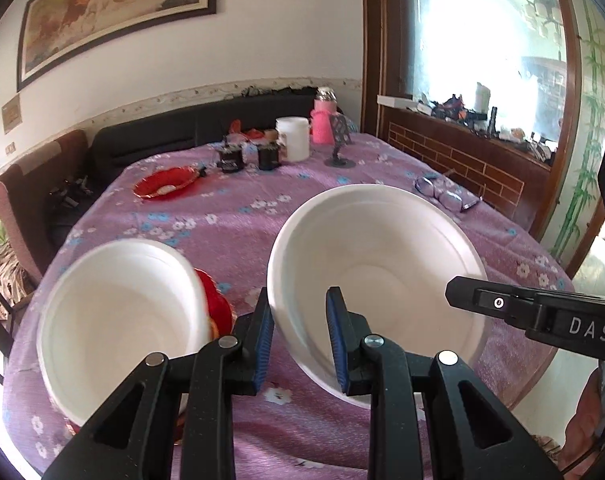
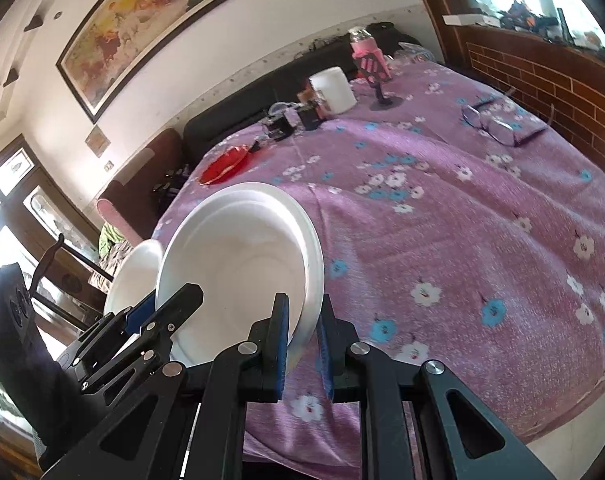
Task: Organize plates and bowls
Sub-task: 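Lower the small white bowl into the bowls on the red plates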
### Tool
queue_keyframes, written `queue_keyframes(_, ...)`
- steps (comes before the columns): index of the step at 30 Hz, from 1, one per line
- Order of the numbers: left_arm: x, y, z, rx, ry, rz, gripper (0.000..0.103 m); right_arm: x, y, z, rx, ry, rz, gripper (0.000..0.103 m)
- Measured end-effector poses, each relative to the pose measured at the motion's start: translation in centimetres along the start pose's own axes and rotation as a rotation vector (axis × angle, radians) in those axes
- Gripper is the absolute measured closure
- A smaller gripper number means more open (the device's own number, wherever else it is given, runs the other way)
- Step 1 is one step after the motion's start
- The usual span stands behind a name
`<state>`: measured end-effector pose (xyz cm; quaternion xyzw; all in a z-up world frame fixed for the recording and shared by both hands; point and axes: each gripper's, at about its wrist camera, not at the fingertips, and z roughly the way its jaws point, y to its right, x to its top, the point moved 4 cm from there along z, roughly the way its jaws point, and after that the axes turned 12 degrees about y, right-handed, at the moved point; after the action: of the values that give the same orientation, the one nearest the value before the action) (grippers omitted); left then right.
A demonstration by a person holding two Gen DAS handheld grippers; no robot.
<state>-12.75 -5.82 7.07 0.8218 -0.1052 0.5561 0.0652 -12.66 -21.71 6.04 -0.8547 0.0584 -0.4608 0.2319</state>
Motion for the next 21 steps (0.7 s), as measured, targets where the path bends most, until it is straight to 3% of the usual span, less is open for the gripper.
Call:
queue_keyframes(11,1.5,-6.8,-3.6,0.1,0.048,-0.086,0.078,1.9,-7.5,2.4,0.126,-0.011,-0.07,0.088)
queue_keyframes(21,-0.5,-14.4,-4.9,0.227,0.018,-0.186,0.078,-0.8,-14.0,8.0,0.196,-0.106,-0.154,0.088)
